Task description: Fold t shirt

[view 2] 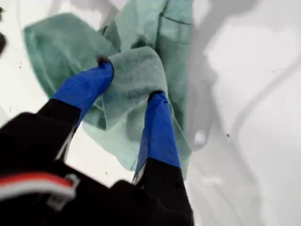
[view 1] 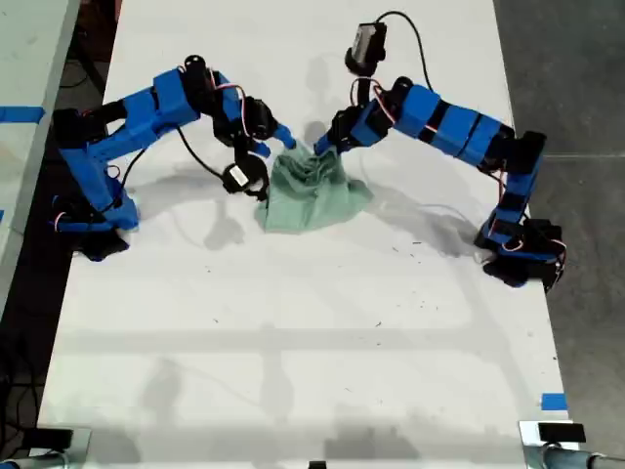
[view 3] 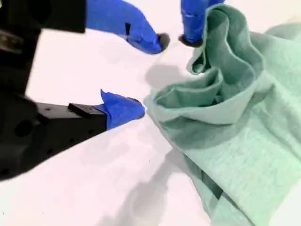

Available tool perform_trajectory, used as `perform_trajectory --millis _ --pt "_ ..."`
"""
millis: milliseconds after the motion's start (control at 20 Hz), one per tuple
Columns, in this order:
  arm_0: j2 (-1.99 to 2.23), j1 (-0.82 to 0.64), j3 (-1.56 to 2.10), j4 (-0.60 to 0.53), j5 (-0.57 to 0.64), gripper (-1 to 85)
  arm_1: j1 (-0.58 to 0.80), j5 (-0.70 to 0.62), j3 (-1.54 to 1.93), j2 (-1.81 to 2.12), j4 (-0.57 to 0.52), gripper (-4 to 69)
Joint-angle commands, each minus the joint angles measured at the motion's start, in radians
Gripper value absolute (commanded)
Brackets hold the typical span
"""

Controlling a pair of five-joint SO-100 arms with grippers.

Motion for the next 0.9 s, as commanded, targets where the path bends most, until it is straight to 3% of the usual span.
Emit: perform_trajectory --millis 0,100,150,200,350,450,650,750,850 --pt "0.109 -0.097 -0.12 0.043 0.044 23.5 0.106 -0.054 -0.147 0.19 0.077 18.4" --pt "0.201 -0.137 -0.12 0.055 0.043 20.6 0.161 -0.058 -0.147 0.295 0.143 17.4" --pt "0.255 -0.147 -0.123 0.063 0.04 3.7 0.187 -0.052 -0.143 0.345 0.176 6.9" --pt "0.31 -0.147 -0.126 0.075 0.044 -0.1 0.202 -0.054 -0.13 0.396 0.201 1.5" --pt "0.557 -0.041 -0.064 0.107 0.031 -0.2 0.152 -0.078 -0.054 0.549 0.314 1.6" --pt "0.767 0.138 0.052 0.107 -0.006 -0.2 0.032 -0.044 0.127 0.749 0.342 1.6" --pt "1.055 0.588 0.523 0.057 -0.302 -0.2 -0.382 0.183 0.469 1.037 0.325 1.6" --pt "1.261 0.723 0.836 -0.069 -0.417 -0.2 -0.554 0.307 0.736 1.198 0.216 1.6" --pt "1.614 0.765 1.137 -0.144 -0.483 -0.2 -0.657 0.414 0.973 1.405 0.143 1.6"
